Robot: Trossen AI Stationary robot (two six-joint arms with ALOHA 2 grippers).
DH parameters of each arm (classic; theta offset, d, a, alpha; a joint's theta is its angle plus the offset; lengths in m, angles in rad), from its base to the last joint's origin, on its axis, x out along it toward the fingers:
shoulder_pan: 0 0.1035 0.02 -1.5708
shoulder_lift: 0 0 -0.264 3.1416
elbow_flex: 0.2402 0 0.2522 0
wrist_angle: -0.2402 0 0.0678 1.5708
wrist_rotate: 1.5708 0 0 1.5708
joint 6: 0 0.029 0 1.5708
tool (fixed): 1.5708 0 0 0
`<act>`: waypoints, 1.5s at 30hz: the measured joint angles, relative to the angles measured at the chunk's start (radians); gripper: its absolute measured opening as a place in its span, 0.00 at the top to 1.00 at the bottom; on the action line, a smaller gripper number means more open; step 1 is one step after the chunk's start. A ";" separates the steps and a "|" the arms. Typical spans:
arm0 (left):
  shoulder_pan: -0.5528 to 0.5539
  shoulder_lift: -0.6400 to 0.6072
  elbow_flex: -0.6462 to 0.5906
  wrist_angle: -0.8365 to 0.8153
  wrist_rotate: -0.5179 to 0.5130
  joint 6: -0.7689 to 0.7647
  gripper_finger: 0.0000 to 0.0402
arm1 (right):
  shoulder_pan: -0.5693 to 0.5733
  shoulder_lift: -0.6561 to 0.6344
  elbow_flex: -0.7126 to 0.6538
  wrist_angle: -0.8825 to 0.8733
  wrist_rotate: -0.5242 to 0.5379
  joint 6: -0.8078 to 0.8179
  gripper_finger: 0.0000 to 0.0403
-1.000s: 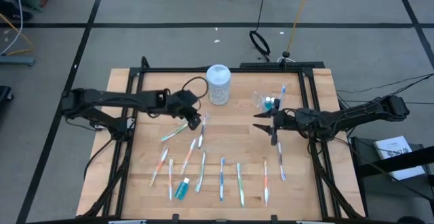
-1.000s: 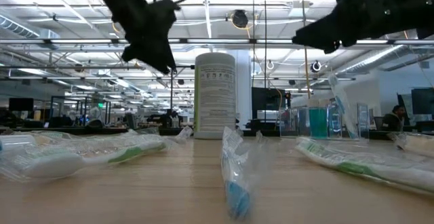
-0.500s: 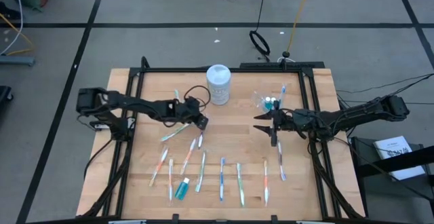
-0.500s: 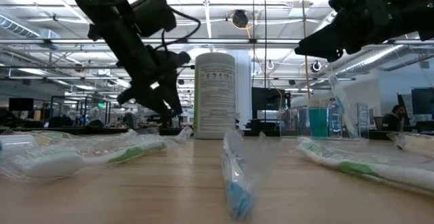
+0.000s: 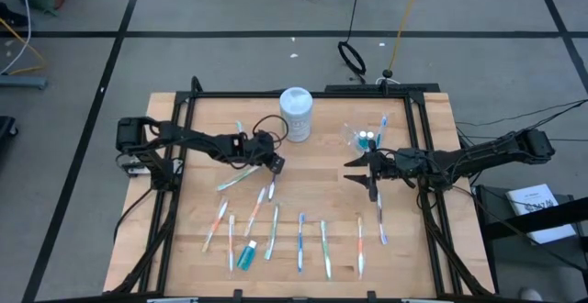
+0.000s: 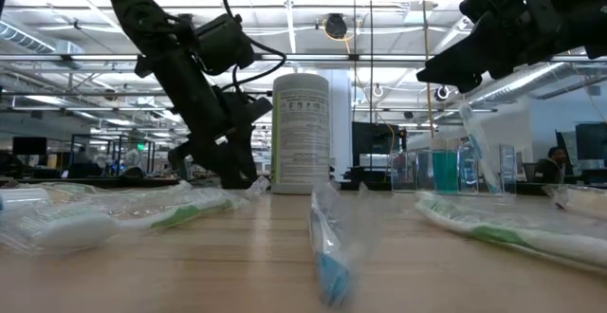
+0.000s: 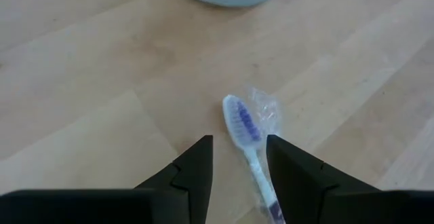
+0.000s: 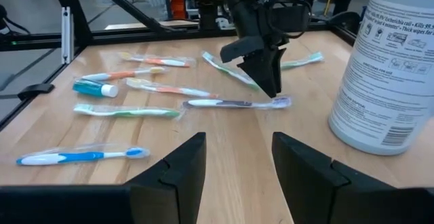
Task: Pick & Place toothbrushing station
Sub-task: Put the purple toothbrush into the transparent organizer
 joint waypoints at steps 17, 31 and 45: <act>-0.050 0.013 0.000 0.022 -0.008 0.066 0.69 | 0.000 0.000 0.000 -0.001 0.000 0.003 0.59; -0.026 0.122 0.050 0.078 0.090 0.145 0.80 | 0.000 0.000 0.000 -0.015 0.000 0.002 0.59; -0.090 0.124 0.141 0.386 0.097 0.283 0.98 | 0.000 -0.016 0.000 -0.064 -0.079 0.073 0.59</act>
